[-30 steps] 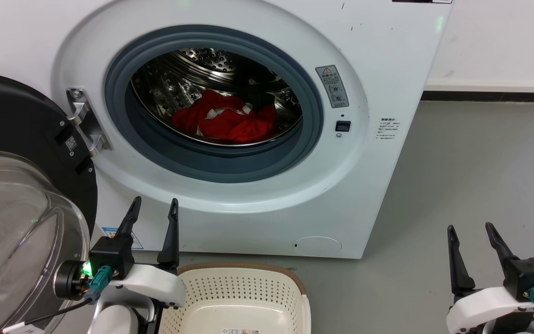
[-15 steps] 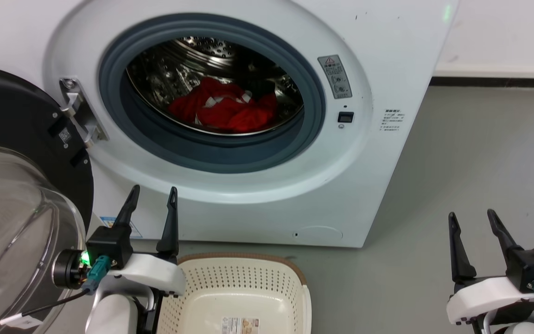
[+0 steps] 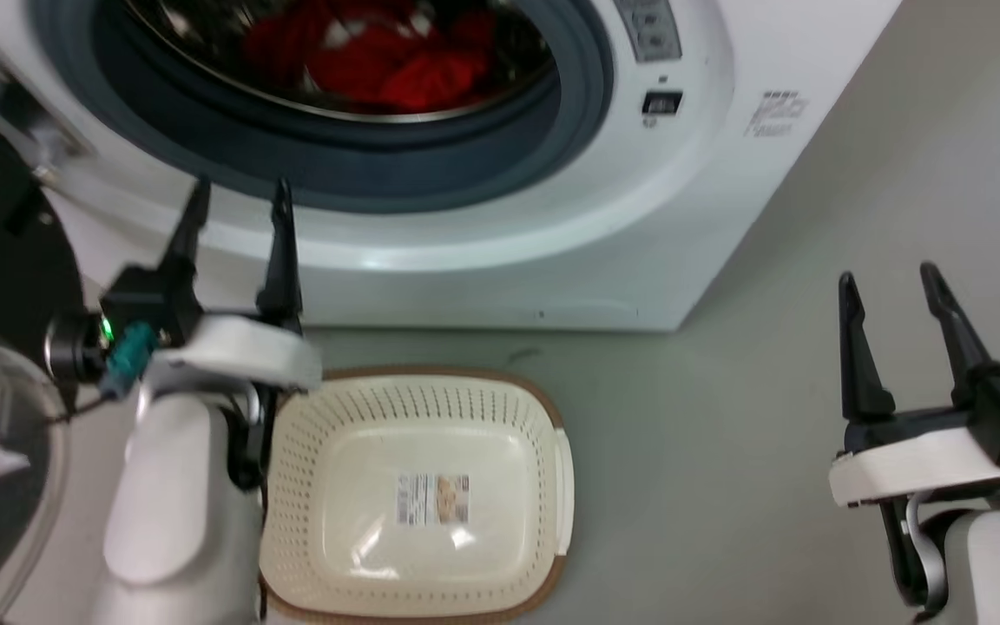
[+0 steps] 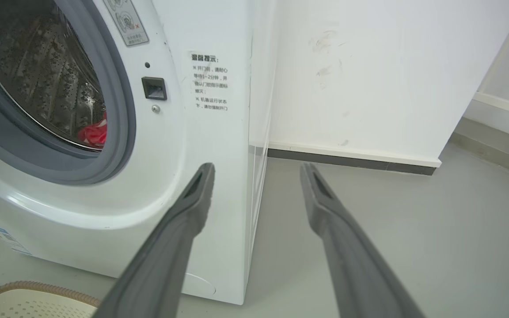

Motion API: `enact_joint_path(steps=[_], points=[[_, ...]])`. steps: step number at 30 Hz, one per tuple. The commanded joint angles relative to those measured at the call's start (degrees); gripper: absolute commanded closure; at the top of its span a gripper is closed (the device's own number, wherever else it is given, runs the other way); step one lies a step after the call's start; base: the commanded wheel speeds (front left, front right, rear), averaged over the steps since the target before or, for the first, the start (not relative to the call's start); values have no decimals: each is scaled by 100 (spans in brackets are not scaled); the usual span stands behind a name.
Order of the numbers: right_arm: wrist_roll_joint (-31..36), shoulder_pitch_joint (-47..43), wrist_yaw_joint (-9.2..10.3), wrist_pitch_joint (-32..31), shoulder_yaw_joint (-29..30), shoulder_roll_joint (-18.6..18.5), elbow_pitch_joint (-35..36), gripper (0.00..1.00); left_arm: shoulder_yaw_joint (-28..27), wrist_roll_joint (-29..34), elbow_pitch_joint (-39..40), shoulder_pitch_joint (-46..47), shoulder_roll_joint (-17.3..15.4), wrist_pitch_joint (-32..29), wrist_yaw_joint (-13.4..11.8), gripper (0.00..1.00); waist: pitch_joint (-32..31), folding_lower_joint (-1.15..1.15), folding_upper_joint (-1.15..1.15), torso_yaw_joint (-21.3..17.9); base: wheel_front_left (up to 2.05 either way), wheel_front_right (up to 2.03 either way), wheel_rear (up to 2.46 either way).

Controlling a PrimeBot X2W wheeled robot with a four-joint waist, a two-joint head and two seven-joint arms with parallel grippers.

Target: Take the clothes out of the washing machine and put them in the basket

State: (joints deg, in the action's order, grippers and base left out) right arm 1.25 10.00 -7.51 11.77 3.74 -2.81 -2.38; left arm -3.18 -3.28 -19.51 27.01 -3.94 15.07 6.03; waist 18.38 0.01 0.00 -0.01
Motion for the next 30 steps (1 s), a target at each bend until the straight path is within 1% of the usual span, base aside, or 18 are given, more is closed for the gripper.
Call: enact_joint_path(steps=[1, 7, 11, 16, 22, 30], points=[[-48, 141, 4, 26, -17, -13, 54, 0, -23, 21, -85, 211, -59, 14, -16, 0, 653, -1, 0, -173, 0, 0, 0], [-155, 461, 3, 102, -255, -10, 210, 0, -44, 68, -702, 1405, -293, 15, 18, 0, 1403, -1, 0, -408, 0, 0, 0], [-288, 599, 4, 163, -431, -11, 134, 0, -24, 82, -1235, 2186, -467, 15, 40, 0, 1671, -1, 0, -624, 0, 0, 0], [-465, 715, 4, 249, -617, -8, -13, 0, 76, 94, -2242, 3202, -699, -27, 76, 0, 1885, -1, 0, -873, 0, 0, 0], [-729, 823, 4, 314, -926, -7, -239, 0, 138, 107, -3173, 4351, -1003, -481, 79, 0, 2042, -1, 0, -1209, 0, 0, 0], [-1071, 939, 3, 349, -1304, -5, -382, 0, 205, 31, -4315, 5306, -1458, -1553, 116, 0, 2137, -1, 0, -1634, 0, 0, 0]])
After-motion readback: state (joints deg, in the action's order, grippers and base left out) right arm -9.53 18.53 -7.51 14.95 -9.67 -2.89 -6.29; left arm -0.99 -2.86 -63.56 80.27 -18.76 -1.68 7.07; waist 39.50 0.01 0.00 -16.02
